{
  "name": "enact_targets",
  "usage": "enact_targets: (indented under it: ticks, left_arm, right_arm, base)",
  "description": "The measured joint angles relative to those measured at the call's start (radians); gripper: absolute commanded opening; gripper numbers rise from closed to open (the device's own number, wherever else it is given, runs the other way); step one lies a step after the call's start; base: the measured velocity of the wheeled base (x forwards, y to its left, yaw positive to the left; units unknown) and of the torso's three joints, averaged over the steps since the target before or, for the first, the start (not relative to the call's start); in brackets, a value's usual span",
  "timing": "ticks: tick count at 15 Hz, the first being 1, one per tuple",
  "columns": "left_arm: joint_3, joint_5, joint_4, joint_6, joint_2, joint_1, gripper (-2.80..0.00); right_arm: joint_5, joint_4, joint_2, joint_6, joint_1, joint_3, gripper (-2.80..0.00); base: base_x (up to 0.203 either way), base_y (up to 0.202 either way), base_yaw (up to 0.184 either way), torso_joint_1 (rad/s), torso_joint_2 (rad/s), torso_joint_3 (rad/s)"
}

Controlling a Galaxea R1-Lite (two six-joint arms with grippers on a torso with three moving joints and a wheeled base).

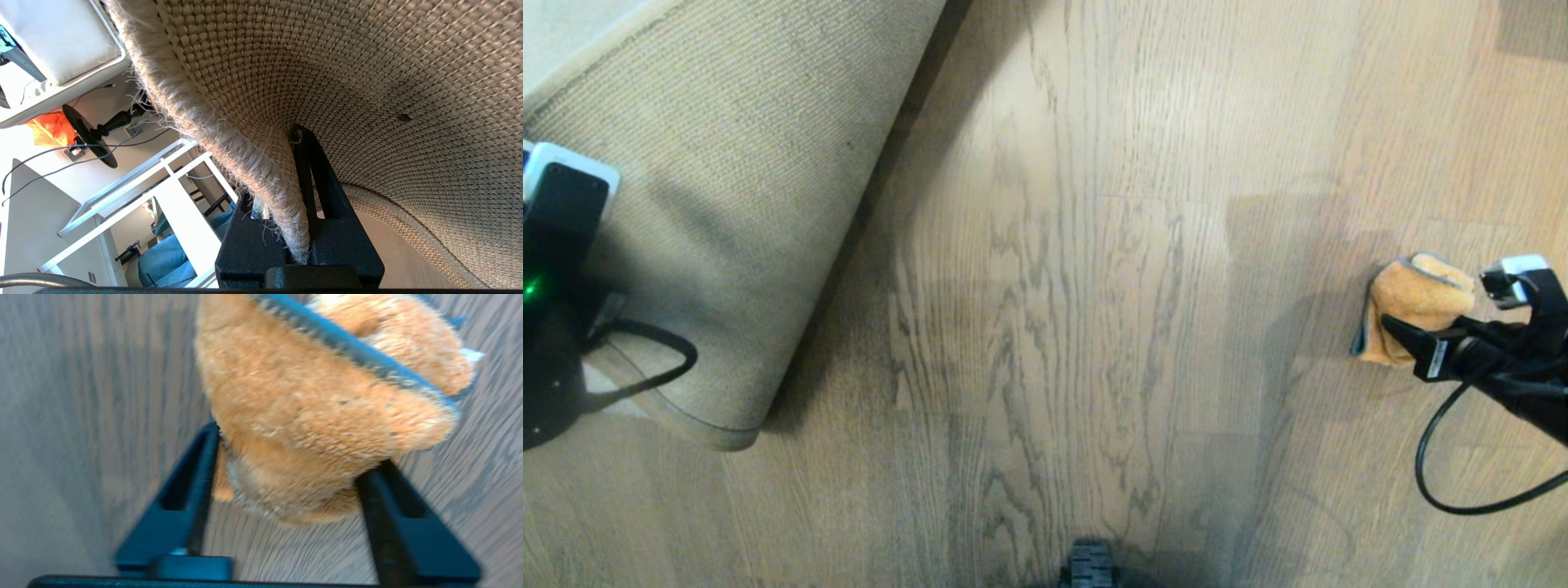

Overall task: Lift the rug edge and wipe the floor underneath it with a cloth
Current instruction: Pick up the rag

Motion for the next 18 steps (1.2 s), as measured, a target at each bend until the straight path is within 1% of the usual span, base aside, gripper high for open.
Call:
enact_targets:
  ticks: [2,6,12,15,18]
  left_arm:
    - [0.000,0.000,0.000,0.000,0.000,0.000,-2.80]
    - [-0.001,0.000,0.000,0.000,0.000,0.000,-2.80]
    - [0.000,0.000,0.001,0.000,0.001,0.000,-2.80]
    - [-0.001,0.000,0.001,0.001,-0.001,0.000,-2.80]
    - [-0.002,0.000,0.000,0.002,-0.005,0.000,-2.80]
  right_arm:
    - [0.001,-0.027,0.022,0.001,-0.002,-0.001,-2.80]
    - [0.001,-0.025,0.028,0.002,-0.001,0.005,-2.80]
    - [0.005,-0.007,-0.040,0.002,0.016,0.036,-2.80]
    - [0.005,-0.007,-0.096,0.004,0.060,0.050,-2.80]
    - [0.003,0.032,-0.162,0.015,0.135,0.056,-2.80]
  base:
    - [0.000,0.000,0.000,0.000,0.00,0.000]
    - [0.000,0.000,0.000,0.000,0.00,0.000]
    - [0.000,0.000,0.000,0.000,0.00,0.000]
    - [0.000,0.000,0.000,0.000,0.00,0.000]
    - [0.000,0.000,0.000,0.000,0.00,0.000]
